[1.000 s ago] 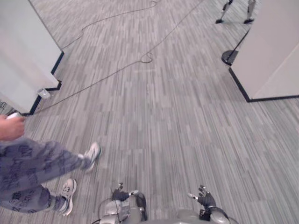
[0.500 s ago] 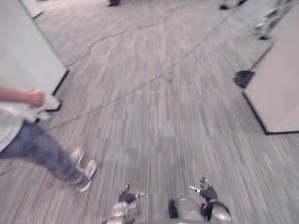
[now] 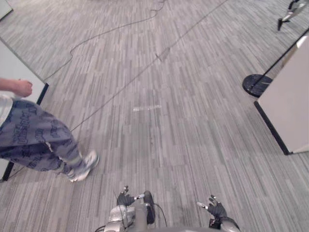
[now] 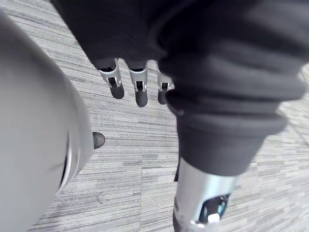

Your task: Organize washtable

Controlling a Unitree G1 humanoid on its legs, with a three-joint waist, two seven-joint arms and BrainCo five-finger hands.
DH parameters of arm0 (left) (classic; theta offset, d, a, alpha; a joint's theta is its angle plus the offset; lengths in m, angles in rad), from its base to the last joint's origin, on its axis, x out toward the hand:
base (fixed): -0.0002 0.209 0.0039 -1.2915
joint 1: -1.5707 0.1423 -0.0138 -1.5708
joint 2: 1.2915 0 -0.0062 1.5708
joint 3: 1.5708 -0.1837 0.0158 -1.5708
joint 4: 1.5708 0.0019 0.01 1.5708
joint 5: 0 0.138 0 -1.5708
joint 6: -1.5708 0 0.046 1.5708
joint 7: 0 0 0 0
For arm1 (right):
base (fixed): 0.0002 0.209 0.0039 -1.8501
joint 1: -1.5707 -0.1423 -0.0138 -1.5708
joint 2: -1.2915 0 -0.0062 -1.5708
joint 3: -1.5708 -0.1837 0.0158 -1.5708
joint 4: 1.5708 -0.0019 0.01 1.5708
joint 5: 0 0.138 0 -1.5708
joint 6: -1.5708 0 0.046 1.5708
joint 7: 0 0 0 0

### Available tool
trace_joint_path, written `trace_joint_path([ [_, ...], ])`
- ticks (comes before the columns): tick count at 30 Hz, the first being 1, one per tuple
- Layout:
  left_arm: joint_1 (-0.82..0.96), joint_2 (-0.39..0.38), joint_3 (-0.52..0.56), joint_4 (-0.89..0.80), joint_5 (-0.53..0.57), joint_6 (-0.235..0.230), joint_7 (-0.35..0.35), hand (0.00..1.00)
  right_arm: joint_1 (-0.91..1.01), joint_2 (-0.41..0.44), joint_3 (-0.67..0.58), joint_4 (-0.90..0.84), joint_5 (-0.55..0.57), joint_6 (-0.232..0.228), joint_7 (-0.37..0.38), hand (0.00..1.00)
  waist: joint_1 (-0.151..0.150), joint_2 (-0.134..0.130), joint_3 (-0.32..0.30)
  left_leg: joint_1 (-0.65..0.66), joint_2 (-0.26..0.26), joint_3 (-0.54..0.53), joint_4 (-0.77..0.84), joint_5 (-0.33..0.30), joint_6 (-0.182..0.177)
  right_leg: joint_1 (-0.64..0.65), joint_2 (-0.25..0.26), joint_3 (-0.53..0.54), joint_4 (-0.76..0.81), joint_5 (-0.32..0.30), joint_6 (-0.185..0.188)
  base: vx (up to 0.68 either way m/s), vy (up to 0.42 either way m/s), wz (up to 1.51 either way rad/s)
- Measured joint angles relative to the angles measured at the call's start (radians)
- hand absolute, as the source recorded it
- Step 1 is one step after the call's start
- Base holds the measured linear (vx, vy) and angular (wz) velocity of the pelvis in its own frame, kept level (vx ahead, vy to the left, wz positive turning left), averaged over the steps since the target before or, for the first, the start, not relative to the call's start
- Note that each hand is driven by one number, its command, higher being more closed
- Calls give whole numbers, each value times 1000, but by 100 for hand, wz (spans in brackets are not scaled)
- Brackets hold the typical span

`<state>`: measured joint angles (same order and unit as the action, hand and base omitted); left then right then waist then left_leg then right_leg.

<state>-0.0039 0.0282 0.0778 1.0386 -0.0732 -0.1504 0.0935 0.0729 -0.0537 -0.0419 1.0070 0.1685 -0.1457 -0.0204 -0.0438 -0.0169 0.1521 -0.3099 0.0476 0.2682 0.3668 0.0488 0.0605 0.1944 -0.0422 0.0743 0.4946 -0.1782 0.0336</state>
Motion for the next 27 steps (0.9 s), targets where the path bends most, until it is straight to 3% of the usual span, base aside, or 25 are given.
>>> trace_joint_path([
  [1,3,7,-3,3,-1,1,0,0,2,3,2,-1,-4,0,0,0,-3,-12,-5,22,-18,-5,-5,-20,-18,-38,-5,-11,94,61,-1,587,255,29],
  [2,8,1,-13,12,-2,6,3,0,15,-3,2,-1,-4,-5,3,0,-17,-2,-9,133,-28,-11,-105,-107,20,-117,-9,-55,307,180,13,586,199,40],
  [3,-5,27,-42,44,-2,17,6,0,-6,8,5,-6,-4,-4,3,0,-29,-34,8,216,-58,-22,-148,-143,17,-198,-30,-65,448,6,-43,586,129,29],
  [4,-18,28,-50,59,-3,19,6,0,-13,6,9,-7,-4,-3,3,0,-27,-39,15,252,-59,-20,-159,-154,10,-236,-28,-71,469,-59,-55,526,26,8],
  [5,-16,17,-60,64,-3,23,7,0,-18,-13,17,-17,-9,-6,5,0,-29,-1,32,324,-39,-19,-188,-183,3,-327,-6,-100,435,-141,-79,499,-9,-15],
  [7,-15,1,-77,73,-2,22,4,0,-22,-35,22,-53,-2,-16,5,0,-51,38,37,406,7,-24,-214,-212,-22,-437,47,-122,252,-171,-71,508,-15,2],
  [8,-15,-3,-78,76,-1,22,0,0,-27,-35,21,-56,0,-26,4,0,-57,54,39,444,21,-31,-234,-227,-38,-492,53,-116,70,-130,-24,551,-65,33],
  [9,-23,1,-83,75,1,20,-1,0,-27,-30,20,-59,6,-28,4,0,-64,21,37,496,17,-47,-264,-252,-71,-526,38,-101,-125,0,6,719,-124,44],
  [10,-20,3,-85,77,4,21,-1,0,-27,-28,21,-55,10,-28,4,0,-67,14,35,517,15,-56,-272,-265,-89,-527,25,-109,-165,114,9,808,-170,50],
  [11,-19,-1,-84,92,7,21,-3,0,-30,-18,18,-47,13,-24,4,0,-67,10,23,545,23,-88,-283,-269,-95,-507,35,-124,-160,191,-58,689,-153,37],
  [12,-18,-14,-78,93,10,21,-8,0,-30,-12,-3,-40,18,-24,3,0,-52,17,27,551,32,-92,-253,-243,-106,-513,33,-130,-84,139,-83,647,-170,31],
  [13,-11,-22,-66,92,12,22,-8,0,-28,-7,-19,-44,20,-24,2,0,-55,14,28,551,32,-94,-219,-233,-122,-510,23,-138,-40,99,-91,577,-196,36],
  [14,-2,-38,-33,78,33,22,-7,0,-26,-3,-31,-52,18,-19,1,0,-63,16,28,526,46,-102,-74,-225,-138,-470,13,-156,-17,37,-105,552,-225,42],
  [15,0,-47,-11,66,38,22,-6,0,-22,-3,-26,-57,17,-17,1,0,-63,20,29,483,65,-101,50,-212,-157,-438,12,-165,-26,20,-106,523,-227,61],
  [16,2,-69,36,42,39,21,-6,0,5,-7,-11,-100,17,-14,1,0,-56,32,35,347,138,-97,357,-175,-219,-366,27,-189,-61,-7,-106,486,-198,37],
  [17,14,-84,57,4,38,20,-4,0,18,-13,-5,-125,19,-10,-1,0,-47,47,39,263,210,-51,582,-181,-216,-294,49,-194,-92,-28,-112,472,-159,21],
  [19,27,-81,66,-21,38,21,-3,0,20,-10,11,-127,21,-6,-3,0,-41,47,38,214,266,36,630,-202,-182,-185,60,-191,-161,-38,-119,374,-77,-22],
  [21,26,-85,69,-29,37,18,-4,0,21,-5,10,-127,21,-6,-3,0,-29,45,37,190,235,97,446,-223,-152,-104,54,-151,-237,-38,-117,404,-30,-53],
  [23,23,-81,60,-29,37,13,-3,0,21,-4,10,-114,20,-4,-3,0,-27,38,35,173,131,71,103,-212,-156,-56,37,-118,-279,-47,-100,388,42,-49],
  [24,24,-79,48,-28,37,14,-4,0,21,-5,9,-111,20,-4,-3,0,-28,37,35,174,101,56,5,-196,-164,-47,33,-112,-288,-50,-93,425,95,-31],
  [25,25,-80,31,-27,37,13,-4,0,25,-8,8,-106,18,-4,-4,0,-28,40,35,176,62,35,-134,-137,-160,-35,31,-103,-297,-60,-77,421,145,-23],
  [27,26,-80,6,-21,37,11,-4,0,35,-17,3,-82,17,-3,-14,0,-22,61,27,174,20,0,-312,66,-91,9,49,-68,-321,-86,-39,451,225,-42],
])
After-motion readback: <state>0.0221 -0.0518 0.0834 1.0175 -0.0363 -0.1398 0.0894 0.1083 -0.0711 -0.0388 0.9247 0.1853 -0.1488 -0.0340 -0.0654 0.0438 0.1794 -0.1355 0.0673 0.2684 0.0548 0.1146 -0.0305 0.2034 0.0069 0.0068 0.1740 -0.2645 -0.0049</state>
